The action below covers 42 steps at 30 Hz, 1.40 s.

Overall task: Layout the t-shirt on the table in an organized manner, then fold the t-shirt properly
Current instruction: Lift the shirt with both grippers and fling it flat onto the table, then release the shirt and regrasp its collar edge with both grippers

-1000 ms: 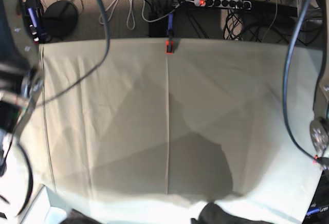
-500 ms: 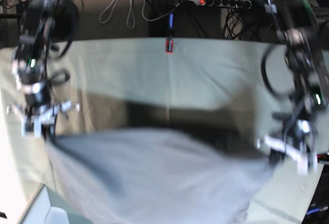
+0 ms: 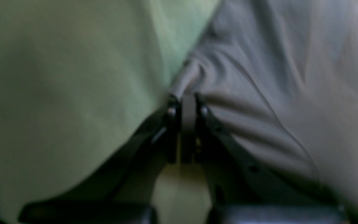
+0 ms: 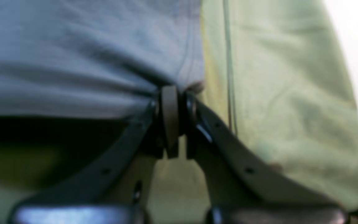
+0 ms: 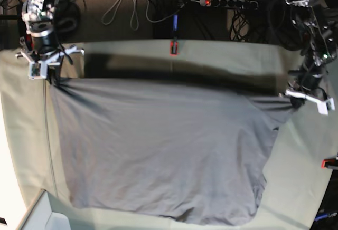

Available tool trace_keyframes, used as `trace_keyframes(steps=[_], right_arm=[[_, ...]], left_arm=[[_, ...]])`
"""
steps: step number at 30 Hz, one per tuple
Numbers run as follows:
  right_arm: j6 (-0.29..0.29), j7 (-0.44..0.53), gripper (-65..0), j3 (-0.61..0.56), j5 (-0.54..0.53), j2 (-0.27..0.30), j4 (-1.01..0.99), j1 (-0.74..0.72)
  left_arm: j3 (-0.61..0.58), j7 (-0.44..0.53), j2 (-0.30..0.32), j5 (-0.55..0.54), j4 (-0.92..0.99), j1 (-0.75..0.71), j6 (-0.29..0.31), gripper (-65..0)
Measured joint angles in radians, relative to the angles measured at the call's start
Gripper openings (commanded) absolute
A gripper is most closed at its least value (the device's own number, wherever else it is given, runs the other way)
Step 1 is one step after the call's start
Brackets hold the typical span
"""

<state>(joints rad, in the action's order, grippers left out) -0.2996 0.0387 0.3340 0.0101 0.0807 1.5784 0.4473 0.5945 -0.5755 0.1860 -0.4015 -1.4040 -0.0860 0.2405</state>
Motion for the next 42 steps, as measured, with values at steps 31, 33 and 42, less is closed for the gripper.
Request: trace_keyframes(steps=[31, 33, 42], right_arm=[[0.008, -0.052, -65.0, -0.769, 0.008, -0.078, 0.231, 0.046], [0.008, -0.052, -65.0, -0.769, 0.008, -0.078, 0.261, 0.052], [0.008, -0.110, -57.3, -0.741, 0.008, -0.075, 0.251, -0.001]], left_arm=[[0.263, -0.393, -0.355, -0.285, -0.174, -0.187, -0.008, -8.8], [0.180, -0.386, -0.351, -0.285, -0.134, -0.183, -0.006, -8.8], [0.021, -0.375, -0.347, -0.296, -0.112, -0.177, -0.004, -8.8]])
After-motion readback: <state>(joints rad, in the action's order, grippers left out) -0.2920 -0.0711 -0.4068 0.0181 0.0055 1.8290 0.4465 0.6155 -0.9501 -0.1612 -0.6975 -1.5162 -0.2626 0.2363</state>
